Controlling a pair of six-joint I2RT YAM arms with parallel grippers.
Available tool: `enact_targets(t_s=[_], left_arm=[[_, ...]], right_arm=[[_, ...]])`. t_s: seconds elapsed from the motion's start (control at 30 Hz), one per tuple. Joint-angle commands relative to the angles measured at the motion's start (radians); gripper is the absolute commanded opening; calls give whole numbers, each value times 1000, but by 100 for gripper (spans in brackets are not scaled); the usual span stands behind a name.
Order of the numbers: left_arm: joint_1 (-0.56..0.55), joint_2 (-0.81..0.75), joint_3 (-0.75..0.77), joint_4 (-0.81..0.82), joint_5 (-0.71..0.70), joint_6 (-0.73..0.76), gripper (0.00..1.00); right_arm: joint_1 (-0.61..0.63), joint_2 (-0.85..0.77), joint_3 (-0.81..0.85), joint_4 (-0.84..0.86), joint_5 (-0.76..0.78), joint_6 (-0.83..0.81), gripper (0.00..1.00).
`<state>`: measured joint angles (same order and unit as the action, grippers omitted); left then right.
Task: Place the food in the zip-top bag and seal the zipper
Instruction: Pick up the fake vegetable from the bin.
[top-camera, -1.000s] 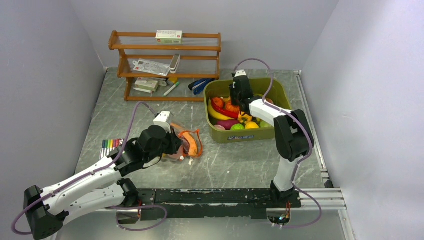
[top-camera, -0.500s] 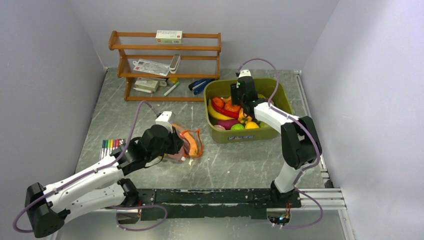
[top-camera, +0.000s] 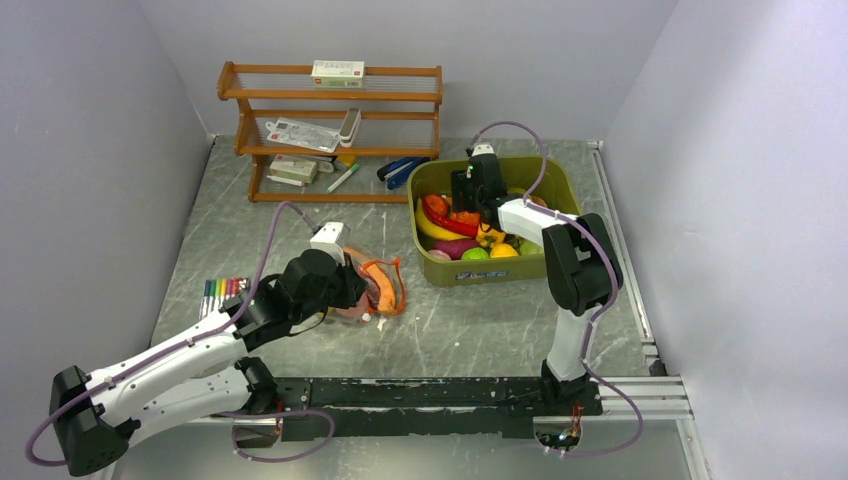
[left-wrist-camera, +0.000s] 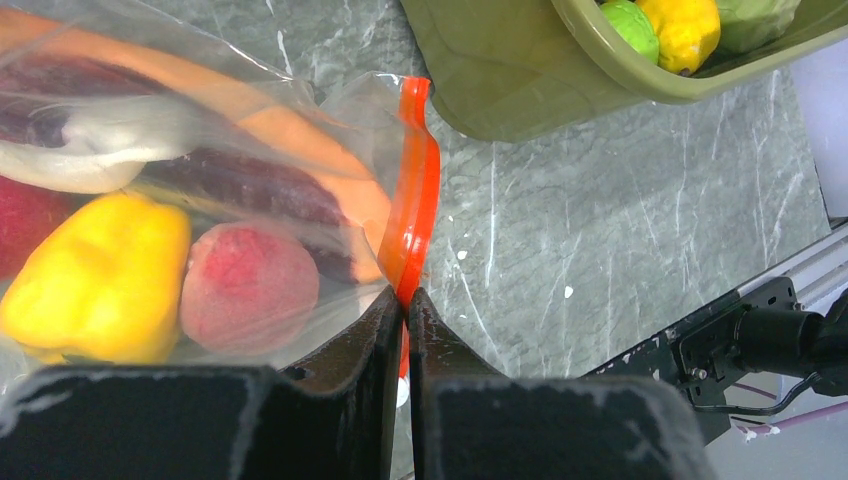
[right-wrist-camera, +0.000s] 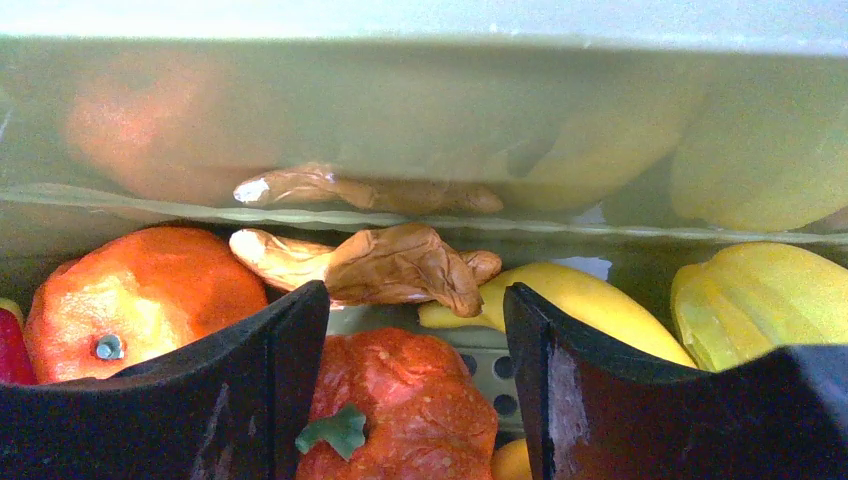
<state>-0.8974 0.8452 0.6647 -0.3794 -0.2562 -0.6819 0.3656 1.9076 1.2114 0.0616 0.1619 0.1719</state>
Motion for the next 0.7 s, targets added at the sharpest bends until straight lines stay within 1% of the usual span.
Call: enact_targets(t_s=[0.0, 0.1, 0.17, 0.3, 0.47, 0.57, 0.67], left_arm=[[6, -9, 31, 18, 11, -6, 7], [6, -3, 42, 6, 5, 2, 7], [6, 0, 47, 4, 2, 5, 7], [5, 0, 42, 16, 11, -2, 7], [6, -2, 35, 20, 10, -7, 7], [6, 1, 35, 19, 9, -7, 7], [6, 3, 32, 25, 9, -10, 7]], right_arm=[[-6, 21, 21, 30, -6, 4, 63], [-7, 30, 27, 19, 6, -12, 58], [-7, 30, 23, 25, 16, -20, 53], [-7, 9, 5, 47, 19, -30, 33], [-7, -44, -1, 45, 43, -52, 15], [-7, -99, -24, 44, 47, -52, 6], [-7, -160, -59, 58, 36, -52, 1]])
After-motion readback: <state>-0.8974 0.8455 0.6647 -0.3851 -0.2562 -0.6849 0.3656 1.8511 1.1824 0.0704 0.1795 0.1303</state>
